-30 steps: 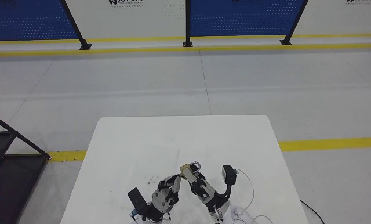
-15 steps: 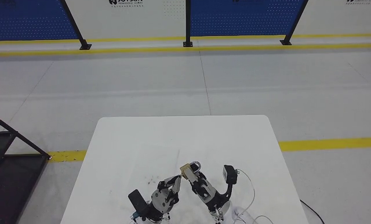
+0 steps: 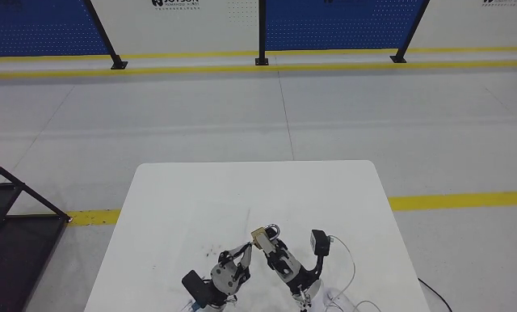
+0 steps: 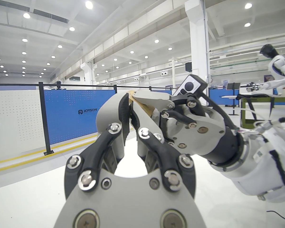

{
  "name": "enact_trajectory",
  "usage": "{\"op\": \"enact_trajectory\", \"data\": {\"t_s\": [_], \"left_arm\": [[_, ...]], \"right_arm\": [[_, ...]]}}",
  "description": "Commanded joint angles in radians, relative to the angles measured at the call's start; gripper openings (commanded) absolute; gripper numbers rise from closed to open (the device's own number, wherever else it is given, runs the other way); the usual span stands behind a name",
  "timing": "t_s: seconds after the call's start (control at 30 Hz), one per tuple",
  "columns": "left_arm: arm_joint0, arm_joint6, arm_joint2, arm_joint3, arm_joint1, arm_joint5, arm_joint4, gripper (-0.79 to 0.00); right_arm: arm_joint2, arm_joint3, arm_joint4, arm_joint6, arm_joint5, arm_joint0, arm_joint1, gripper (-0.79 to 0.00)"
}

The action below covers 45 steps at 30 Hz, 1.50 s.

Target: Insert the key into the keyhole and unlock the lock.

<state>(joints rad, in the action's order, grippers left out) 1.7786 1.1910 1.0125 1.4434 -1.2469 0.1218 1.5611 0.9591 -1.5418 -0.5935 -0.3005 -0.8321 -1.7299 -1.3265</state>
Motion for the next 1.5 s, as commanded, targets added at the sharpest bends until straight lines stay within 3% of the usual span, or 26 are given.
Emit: {"op": "enact_trajectory", "data": {"t_s": [0.0,0.67,0.97,1.0,1.03,1.07,1.27,1.47], "left_arm": [[-0.002,0.004,0.001,-0.002,0.000,-0.030,0.014,-0.785],[-0.024,0.014,0.022,-0.027,0.006,-0.296,0.190,-0.785],[-0.024,0.018,0.017,-0.017,0.007,-0.294,0.174,-0.785],[-0.022,0.017,0.016,-0.018,0.006,-0.291,0.166,-0.554],[-0.020,0.015,0.011,-0.014,0.005,-0.267,0.141,-0.068],[-0.021,0.020,0.009,-0.009,0.005,-0.250,0.126,0.000],[0.007,0.025,0.023,0.015,0.010,-0.153,0.037,0.000],[0.111,0.022,0.133,0.087,0.041,-0.040,-0.049,0.000]], "right_arm": [[0.000,0.000,0.000,0.000,0.002,0.000,0.000,-0.785],[-0.003,-0.004,0.007,0.004,0.012,0.000,0.002,-0.785],[-0.004,-0.004,0.011,0.006,0.011,0.001,0.003,-0.785],[-0.003,-0.004,0.011,0.006,0.011,0.001,0.003,-0.785],[-0.002,-0.005,0.011,0.005,0.011,0.001,0.004,-0.785],[0.001,-0.005,0.011,0.001,0.013,0.000,0.004,-0.785],[0.018,-0.004,0.010,-0.029,0.030,0.000,0.005,-0.785],[-0.005,0.041,0.019,0.035,0.143,0.047,-0.004,-0.785]]}}
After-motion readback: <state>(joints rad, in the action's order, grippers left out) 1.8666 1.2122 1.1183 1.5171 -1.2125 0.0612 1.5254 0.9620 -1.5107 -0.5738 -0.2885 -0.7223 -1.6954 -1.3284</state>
